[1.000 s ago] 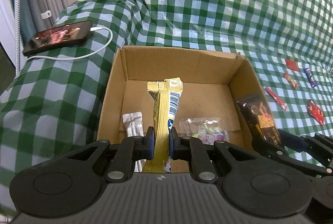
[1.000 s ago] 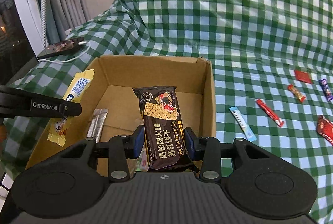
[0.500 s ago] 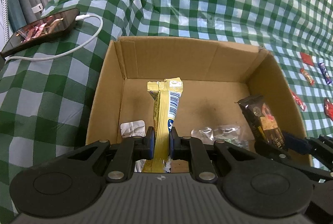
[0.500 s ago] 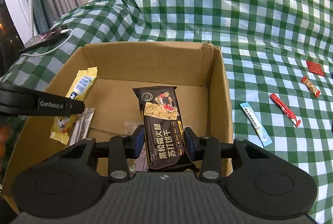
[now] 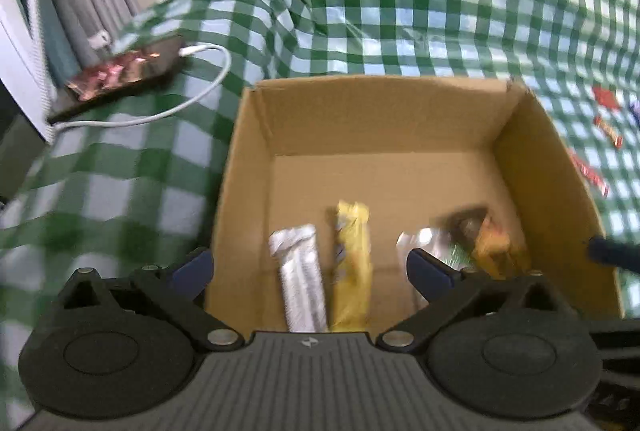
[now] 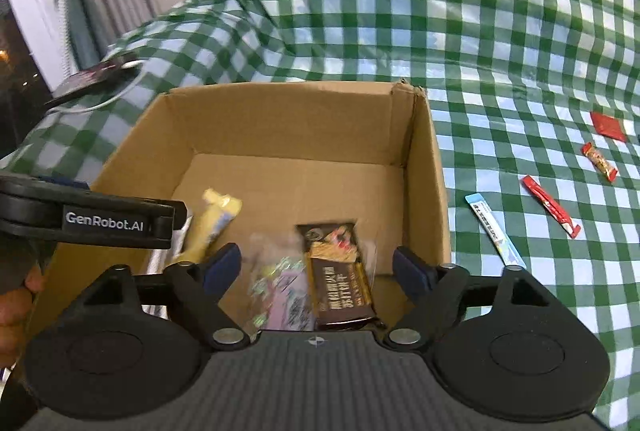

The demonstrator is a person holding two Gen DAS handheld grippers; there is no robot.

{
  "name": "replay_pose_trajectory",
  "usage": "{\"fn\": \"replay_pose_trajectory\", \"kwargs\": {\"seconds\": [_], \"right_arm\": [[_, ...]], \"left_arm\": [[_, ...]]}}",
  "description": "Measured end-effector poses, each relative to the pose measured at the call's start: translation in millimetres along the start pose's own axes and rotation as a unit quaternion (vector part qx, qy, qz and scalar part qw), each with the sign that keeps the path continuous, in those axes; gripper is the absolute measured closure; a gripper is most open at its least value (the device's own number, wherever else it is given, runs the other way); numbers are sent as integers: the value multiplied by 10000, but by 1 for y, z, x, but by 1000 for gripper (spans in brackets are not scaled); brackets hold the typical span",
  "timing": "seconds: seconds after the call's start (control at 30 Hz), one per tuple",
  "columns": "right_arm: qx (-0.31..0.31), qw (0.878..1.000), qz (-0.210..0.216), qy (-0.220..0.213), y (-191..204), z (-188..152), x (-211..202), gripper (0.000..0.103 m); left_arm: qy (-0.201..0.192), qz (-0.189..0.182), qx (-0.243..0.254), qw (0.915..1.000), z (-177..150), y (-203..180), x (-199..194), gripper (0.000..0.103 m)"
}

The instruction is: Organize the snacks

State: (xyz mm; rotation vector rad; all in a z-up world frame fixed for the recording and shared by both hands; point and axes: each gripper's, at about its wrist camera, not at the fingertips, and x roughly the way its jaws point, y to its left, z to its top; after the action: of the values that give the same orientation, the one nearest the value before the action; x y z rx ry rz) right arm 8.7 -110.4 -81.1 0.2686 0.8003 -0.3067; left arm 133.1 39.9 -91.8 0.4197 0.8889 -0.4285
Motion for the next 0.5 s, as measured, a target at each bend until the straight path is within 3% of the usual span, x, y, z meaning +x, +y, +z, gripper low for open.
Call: {"fn": "replay_pose_trajectory", "kwargs": {"seconds": [0.1, 0.27, 0.5], "right_arm": [[49, 10000, 46, 14, 1, -11, -30, 13], [45, 10000, -16, -82, 5, -42, -88, 9], [-94, 9989, -161, -432, 22, -86, -157, 8]], "left_arm": [[21, 0, -145, 9999, -22, 5, -30, 0], [100, 37, -820, 9966, -70, 15, -85, 0], [-157, 88, -674, 9976, -117, 5, -145, 0]]}}
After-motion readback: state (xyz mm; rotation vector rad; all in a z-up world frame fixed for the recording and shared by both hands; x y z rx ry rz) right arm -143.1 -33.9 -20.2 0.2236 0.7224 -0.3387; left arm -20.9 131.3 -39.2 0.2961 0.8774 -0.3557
